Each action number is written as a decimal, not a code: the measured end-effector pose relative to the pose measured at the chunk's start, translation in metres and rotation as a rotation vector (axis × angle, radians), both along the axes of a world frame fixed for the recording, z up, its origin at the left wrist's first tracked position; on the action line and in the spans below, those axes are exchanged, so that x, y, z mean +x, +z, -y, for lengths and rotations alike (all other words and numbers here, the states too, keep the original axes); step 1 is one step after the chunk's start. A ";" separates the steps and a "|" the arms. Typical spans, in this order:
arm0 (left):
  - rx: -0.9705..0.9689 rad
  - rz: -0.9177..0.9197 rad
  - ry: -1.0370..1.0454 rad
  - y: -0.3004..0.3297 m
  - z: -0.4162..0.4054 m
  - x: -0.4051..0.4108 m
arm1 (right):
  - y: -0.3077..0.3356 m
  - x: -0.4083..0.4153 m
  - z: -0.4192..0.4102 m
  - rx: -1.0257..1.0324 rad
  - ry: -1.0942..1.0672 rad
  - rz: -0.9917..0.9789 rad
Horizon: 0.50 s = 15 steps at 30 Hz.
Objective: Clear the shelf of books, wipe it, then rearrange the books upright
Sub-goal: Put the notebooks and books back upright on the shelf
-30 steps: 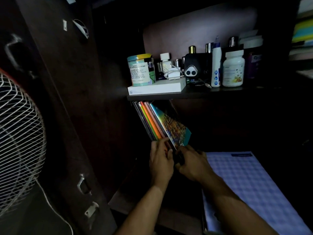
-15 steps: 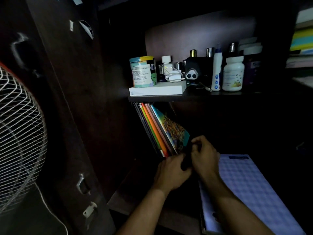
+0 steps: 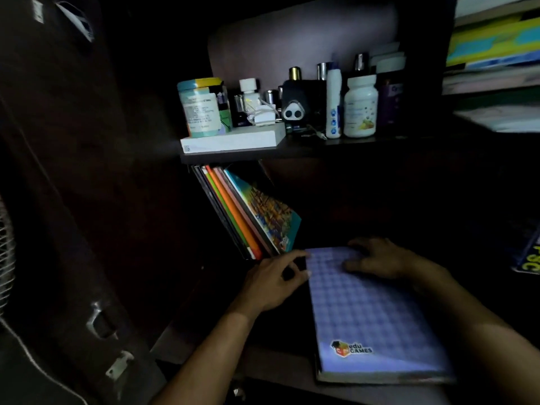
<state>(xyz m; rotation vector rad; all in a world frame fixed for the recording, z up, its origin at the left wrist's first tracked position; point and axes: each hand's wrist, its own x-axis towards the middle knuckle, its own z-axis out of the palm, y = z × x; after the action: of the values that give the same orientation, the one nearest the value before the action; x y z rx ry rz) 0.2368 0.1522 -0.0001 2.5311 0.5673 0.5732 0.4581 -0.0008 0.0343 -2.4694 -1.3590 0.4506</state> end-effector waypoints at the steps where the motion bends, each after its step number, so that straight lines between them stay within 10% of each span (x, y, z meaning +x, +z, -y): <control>1: 0.008 -0.014 0.011 0.000 0.000 0.000 | -0.005 0.012 0.011 0.116 0.037 -0.112; 6: -0.078 -0.137 0.082 0.010 0.009 0.001 | -0.028 0.032 0.012 0.606 0.063 -0.346; 15: -0.552 -0.215 0.243 0.053 0.048 0.020 | -0.035 0.031 0.002 0.850 -0.140 -0.513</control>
<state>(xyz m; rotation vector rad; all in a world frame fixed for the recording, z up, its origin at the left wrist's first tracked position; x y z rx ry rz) 0.2567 0.1045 0.0529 2.0197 0.9712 0.1835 0.4894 -0.0032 -0.0003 -1.5893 -0.8910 0.3385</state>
